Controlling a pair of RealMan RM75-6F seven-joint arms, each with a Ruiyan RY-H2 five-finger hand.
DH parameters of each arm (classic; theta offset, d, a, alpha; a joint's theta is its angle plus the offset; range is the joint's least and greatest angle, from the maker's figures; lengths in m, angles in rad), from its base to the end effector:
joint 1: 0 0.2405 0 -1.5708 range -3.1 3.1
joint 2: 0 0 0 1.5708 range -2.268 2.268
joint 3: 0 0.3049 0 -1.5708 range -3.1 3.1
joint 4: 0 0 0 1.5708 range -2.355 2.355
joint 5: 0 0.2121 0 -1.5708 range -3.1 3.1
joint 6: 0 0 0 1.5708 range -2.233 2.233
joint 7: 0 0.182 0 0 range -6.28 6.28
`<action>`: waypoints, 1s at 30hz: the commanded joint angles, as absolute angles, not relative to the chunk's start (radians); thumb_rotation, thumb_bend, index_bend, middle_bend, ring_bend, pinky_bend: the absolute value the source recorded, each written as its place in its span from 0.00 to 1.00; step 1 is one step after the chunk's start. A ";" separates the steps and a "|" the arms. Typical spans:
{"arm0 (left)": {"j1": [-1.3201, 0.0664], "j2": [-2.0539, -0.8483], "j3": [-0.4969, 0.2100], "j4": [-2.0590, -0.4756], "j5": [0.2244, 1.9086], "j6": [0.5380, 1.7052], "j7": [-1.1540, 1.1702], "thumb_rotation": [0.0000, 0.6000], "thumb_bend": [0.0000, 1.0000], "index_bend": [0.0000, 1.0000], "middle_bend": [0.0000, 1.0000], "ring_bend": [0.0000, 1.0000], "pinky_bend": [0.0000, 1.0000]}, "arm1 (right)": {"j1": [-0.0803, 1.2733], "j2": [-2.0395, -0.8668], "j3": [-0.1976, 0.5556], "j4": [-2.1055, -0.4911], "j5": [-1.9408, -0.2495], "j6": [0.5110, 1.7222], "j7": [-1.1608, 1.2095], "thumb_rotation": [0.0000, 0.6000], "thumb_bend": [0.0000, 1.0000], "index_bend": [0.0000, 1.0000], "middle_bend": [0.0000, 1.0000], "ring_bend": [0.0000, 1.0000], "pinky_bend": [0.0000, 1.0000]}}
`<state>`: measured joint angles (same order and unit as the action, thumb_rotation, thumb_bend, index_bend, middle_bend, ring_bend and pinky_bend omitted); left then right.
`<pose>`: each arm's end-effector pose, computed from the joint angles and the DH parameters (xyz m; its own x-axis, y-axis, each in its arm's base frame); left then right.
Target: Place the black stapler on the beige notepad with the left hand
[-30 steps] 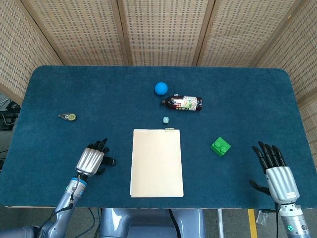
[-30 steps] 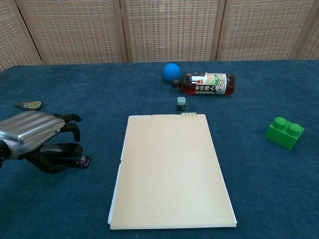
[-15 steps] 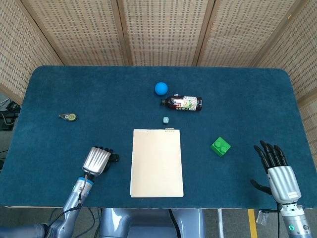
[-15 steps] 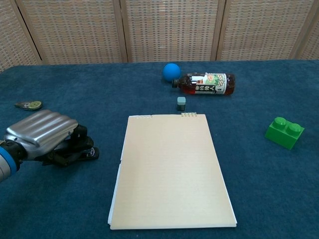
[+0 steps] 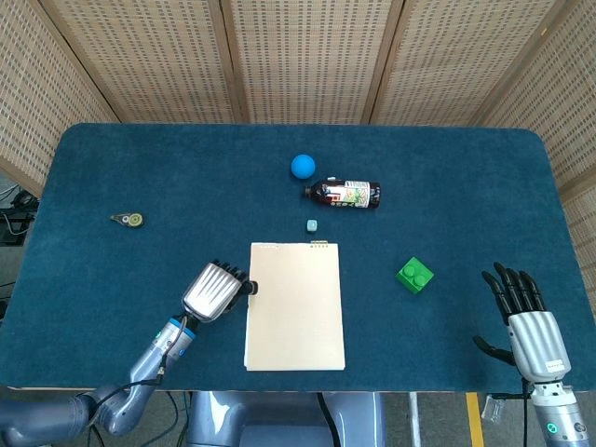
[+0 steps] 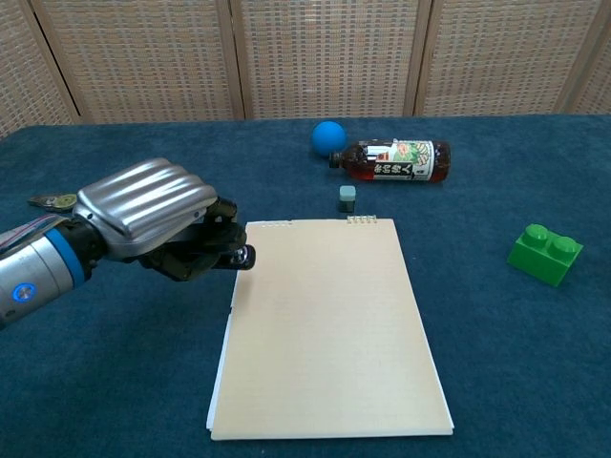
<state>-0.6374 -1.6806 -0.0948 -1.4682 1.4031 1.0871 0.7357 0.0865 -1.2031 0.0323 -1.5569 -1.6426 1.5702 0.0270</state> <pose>-0.1543 0.3455 -0.0736 0.7126 -0.0375 0.7005 0.5628 -0.5656 -0.6028 -0.3317 -0.2178 0.1539 0.3433 0.0596 0.9373 -0.9248 -0.1526 0.3484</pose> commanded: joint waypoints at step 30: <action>-0.757 -1.929 -0.105 -1.355 1.285 1.003 0.982 1.00 0.40 0.27 0.02 0.09 0.10 | 0.089 -1.178 0.041 -1.552 -1.628 1.565 0.124 1.00 0.14 0.00 0.00 0.00 0.00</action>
